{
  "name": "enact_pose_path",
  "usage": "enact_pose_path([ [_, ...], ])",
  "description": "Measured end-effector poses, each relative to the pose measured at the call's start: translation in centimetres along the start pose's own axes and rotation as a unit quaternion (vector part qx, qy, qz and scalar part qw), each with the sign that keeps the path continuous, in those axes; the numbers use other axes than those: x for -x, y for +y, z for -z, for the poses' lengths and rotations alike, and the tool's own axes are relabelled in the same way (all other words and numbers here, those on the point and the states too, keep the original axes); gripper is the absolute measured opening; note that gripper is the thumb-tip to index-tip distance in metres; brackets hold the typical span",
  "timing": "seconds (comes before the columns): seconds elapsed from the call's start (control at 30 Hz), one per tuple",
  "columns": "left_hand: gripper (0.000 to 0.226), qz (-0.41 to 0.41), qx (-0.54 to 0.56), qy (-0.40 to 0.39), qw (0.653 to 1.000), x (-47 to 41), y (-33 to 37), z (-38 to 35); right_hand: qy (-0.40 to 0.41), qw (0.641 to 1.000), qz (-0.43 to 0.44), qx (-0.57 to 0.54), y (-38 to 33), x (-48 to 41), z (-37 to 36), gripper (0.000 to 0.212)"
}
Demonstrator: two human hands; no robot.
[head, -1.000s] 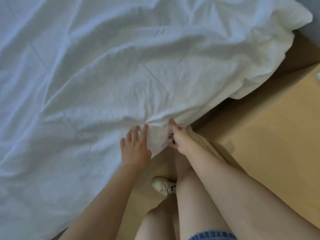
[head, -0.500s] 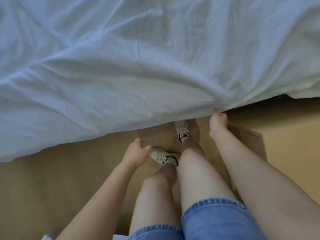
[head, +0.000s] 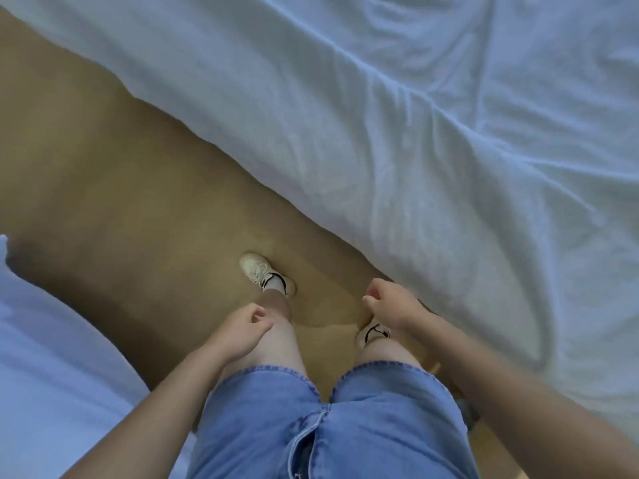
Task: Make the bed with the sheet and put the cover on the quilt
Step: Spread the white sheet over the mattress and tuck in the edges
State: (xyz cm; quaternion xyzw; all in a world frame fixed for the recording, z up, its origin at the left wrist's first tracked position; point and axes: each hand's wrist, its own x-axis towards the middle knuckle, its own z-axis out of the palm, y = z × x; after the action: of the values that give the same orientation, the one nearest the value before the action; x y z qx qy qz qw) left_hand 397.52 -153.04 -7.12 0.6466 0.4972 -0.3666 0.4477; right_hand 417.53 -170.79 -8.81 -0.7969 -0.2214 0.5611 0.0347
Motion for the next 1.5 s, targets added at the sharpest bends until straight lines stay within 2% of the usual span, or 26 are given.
enact_pose_path([
  [0.2,0.008,0.031,0.161,0.034,0.986,-1.4,-7.7,13.4,-0.003,0.997,0.033,0.065,-17.5,-3.2,1.8,0.023],
  [0.37,0.009,0.047,0.216,0.070,0.973,-3.5,-11.9,24.4,-0.008,0.985,0.106,0.136,-31.3,-6.5,2.8,0.022],
  [0.5,0.015,0.060,0.299,0.098,0.947,-5.8,-13.6,31.1,-0.020,0.963,0.152,0.223,-40.9,-9.8,3.8,0.028],
  [0.67,0.011,0.097,0.336,0.054,0.935,-7.8,-14.6,38.9,-0.031,0.961,0.175,0.212,-51.8,-15.1,6.4,0.025],
  [0.77,0.011,0.124,0.337,0.054,0.932,-9.2,-15.4,45.6,-0.055,0.961,0.175,0.207,-59.9,-19.0,9.8,0.025],
  [0.87,0.013,0.133,0.322,0.071,0.935,-11.3,-16.5,53.6,-0.005,0.968,0.172,0.182,-68.5,-21.9,13.8,0.024],
  [0.93,0.010,0.125,0.327,0.097,0.932,-12.9,-16.6,59.2,0.005,0.972,0.169,0.164,-73.3,-23.6,15.7,0.020],
  [1.0,0.009,0.096,0.376,0.132,0.912,-14.0,-15.3,65.1,-0.010,0.975,0.158,0.155,-77.4,-25.6,16.9,0.015],
  [1.1,0.010,0.044,0.424,0.119,0.897,-16.6,-14.1,72.9,-0.014,0.977,0.141,0.156,-83.4,-29.0,18.3,0.014],
  [1.3,0.010,0.009,0.345,0.077,0.935,-24.6,-16.4,89.7,0.054,0.997,0.047,0.040,-94.2,-35.9,19.0,0.017],
  [1.4,0.013,-0.027,0.217,0.064,0.974,-28.8,-15.9,98.8,0.090,0.995,-0.002,-0.052,-98.5,-37.3,19.2,0.020],
  [1.5,0.010,-0.077,0.073,0.033,0.994,-32.9,-11.1,105.9,0.113,0.985,-0.031,-0.130,-101.5,-38.3,20.1,0.021],
])
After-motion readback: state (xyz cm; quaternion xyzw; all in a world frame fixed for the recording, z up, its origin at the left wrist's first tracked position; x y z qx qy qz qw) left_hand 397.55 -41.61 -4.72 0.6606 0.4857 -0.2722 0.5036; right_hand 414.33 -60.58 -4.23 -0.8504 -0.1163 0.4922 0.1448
